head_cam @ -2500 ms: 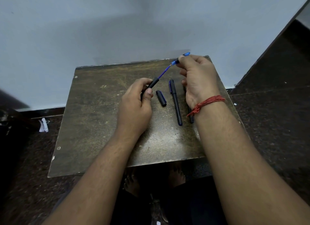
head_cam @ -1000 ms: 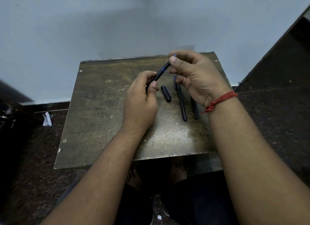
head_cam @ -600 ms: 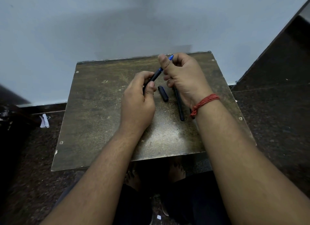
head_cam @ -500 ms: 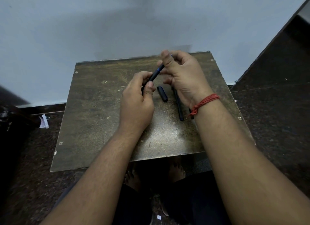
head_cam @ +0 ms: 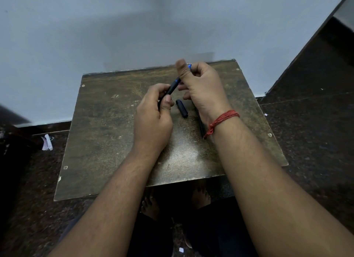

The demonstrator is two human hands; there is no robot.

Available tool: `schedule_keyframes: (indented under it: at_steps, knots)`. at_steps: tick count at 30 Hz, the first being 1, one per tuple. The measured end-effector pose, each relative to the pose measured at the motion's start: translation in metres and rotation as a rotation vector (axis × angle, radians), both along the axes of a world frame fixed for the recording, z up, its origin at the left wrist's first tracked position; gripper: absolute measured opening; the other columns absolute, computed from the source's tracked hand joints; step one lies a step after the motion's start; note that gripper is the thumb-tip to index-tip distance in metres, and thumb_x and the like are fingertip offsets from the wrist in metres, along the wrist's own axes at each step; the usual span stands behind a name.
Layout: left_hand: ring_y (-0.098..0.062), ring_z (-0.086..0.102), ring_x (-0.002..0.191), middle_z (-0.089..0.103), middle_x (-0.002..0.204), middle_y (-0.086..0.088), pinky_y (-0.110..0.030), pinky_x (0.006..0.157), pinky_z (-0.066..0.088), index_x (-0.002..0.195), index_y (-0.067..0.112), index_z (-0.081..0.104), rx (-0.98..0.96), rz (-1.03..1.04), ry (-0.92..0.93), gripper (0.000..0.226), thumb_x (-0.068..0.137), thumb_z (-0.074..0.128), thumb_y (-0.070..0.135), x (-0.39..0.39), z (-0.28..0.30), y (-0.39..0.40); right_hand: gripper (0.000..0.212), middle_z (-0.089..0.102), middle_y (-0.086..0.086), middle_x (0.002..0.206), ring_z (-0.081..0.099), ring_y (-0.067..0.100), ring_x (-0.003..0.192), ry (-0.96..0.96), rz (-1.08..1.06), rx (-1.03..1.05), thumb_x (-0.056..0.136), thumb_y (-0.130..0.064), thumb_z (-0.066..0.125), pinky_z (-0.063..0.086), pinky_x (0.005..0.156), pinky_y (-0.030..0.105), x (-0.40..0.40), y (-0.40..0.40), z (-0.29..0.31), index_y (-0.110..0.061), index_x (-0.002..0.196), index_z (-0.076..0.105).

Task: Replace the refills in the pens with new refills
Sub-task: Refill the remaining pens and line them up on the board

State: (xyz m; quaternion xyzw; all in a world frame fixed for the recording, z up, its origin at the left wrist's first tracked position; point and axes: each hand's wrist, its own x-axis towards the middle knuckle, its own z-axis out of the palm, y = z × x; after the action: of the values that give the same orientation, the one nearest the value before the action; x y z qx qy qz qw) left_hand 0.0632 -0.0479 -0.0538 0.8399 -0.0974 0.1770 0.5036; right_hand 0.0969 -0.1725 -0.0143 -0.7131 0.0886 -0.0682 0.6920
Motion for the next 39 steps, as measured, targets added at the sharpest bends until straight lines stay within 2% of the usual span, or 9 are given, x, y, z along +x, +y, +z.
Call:
schedule_keyframes:
  at_steps: [4, 7, 12, 17, 22, 28, 31, 35, 39]
  knots:
    - [-0.011, 0.064, 0.093, 0.066, 0.097, 0.003, -0.029, 0.08, 0.052, 0.118, 0.019, 0.059, -0.027, 0.015, 0.002, 0.02, 0.1, 0.05, 0.014, 0.0012, -0.0009, 0.001, 0.017, 0.073, 0.002, 0.091, 0.071, 0.014, 0.085, -0.016, 0.093, 0.199, 0.098, -0.025, 0.062, 0.053, 0.068, 0.029, 0.002, -0.0097, 0.0009, -0.01, 0.105, 0.064]
    - [-0.006, 0.063, 0.089, 0.066, 0.093, 0.006, -0.024, 0.078, 0.05, 0.116, 0.021, 0.06, -0.03, 0.017, 0.005, 0.02, 0.1, 0.051, 0.013, 0.0015, -0.0008, 0.0015, 0.006, 0.073, 0.002, 0.088, 0.071, 0.017, 0.086, -0.033, 0.123, 0.224, 0.097, -0.014, 0.061, 0.054, 0.071, 0.029, 0.0015, -0.0106, 0.0003, -0.014, 0.097, 0.067]
    - [-0.007, 0.064, 0.091, 0.067, 0.096, 0.005, -0.026, 0.08, 0.052, 0.117, 0.019, 0.061, -0.023, 0.004, 0.0, 0.02, 0.1, 0.05, 0.013, 0.0002, 0.0005, 0.0008, 0.022, 0.063, 0.001, 0.072, 0.063, 0.014, 0.066, -0.038, 0.055, 0.147, 0.091, -0.027, 0.072, 0.052, 0.065, 0.03, 0.0034, -0.0054, -0.0024, -0.015, 0.082, 0.055]
    - [-0.011, 0.064, 0.093, 0.066, 0.097, 0.005, -0.03, 0.08, 0.053, 0.118, 0.02, 0.06, -0.022, 0.009, 0.009, 0.02, 0.101, 0.05, 0.016, 0.0008, -0.0001, 0.0008, 0.03, 0.067, 0.003, 0.083, 0.067, 0.015, 0.075, -0.03, 0.062, 0.146, 0.092, -0.035, 0.068, 0.056, 0.067, 0.031, 0.0027, -0.0053, -0.002, -0.007, 0.1, 0.059]
    - [-0.009, 0.064, 0.091, 0.066, 0.095, 0.005, -0.027, 0.079, 0.052, 0.118, 0.02, 0.06, -0.032, 0.016, 0.007, 0.021, 0.1, 0.05, 0.014, 0.0009, 0.0005, 0.0015, 0.012, 0.075, 0.003, 0.091, 0.073, 0.016, 0.089, -0.019, 0.13, 0.231, 0.098, -0.017, 0.061, 0.055, 0.074, 0.03, 0.0022, -0.0096, -0.0025, -0.009, 0.104, 0.067]
    - [-0.011, 0.065, 0.092, 0.066, 0.095, 0.005, -0.035, 0.082, 0.054, 0.117, 0.02, 0.06, -0.022, 0.008, 0.0, 0.021, 0.099, 0.05, 0.015, -0.0005, 0.0008, 0.0002, 0.021, 0.068, 0.001, 0.076, 0.067, 0.014, 0.07, -0.009, 0.054, 0.17, 0.089, -0.029, 0.073, 0.055, 0.069, 0.032, 0.0016, -0.0061, -0.0029, -0.015, 0.084, 0.058]
    - [-0.012, 0.064, 0.092, 0.065, 0.095, 0.006, -0.036, 0.081, 0.054, 0.117, 0.02, 0.06, -0.021, 0.012, -0.001, 0.02, 0.1, 0.05, 0.015, -0.0002, 0.0004, 0.0003, 0.023, 0.071, 0.005, 0.083, 0.069, 0.016, 0.075, -0.012, 0.052, 0.182, 0.09, -0.032, 0.071, 0.057, 0.073, 0.034, 0.0011, -0.0058, -0.0031, -0.013, 0.089, 0.058]
    - [-0.009, 0.063, 0.09, 0.065, 0.093, 0.007, -0.035, 0.08, 0.053, 0.117, 0.02, 0.06, -0.029, 0.024, 0.007, 0.02, 0.1, 0.051, 0.013, 0.0012, 0.0007, 0.0015, 0.017, 0.076, 0.007, 0.1, 0.072, 0.021, 0.096, -0.03, 0.129, 0.235, 0.097, -0.021, 0.063, 0.058, 0.082, 0.036, 0.0023, -0.0087, -0.0022, -0.008, 0.108, 0.064]
    - [-0.012, 0.064, 0.09, 0.065, 0.093, 0.007, -0.038, 0.08, 0.054, 0.116, 0.023, 0.06, -0.021, 0.023, 0.001, 0.021, 0.1, 0.051, 0.013, 0.0001, 0.0007, 0.0008, 0.007, 0.076, 0.005, 0.089, 0.073, 0.02, 0.091, -0.021, 0.146, 0.218, 0.096, -0.016, 0.063, 0.057, 0.083, 0.037, 0.0011, -0.0067, -0.0034, -0.01, 0.1, 0.065]
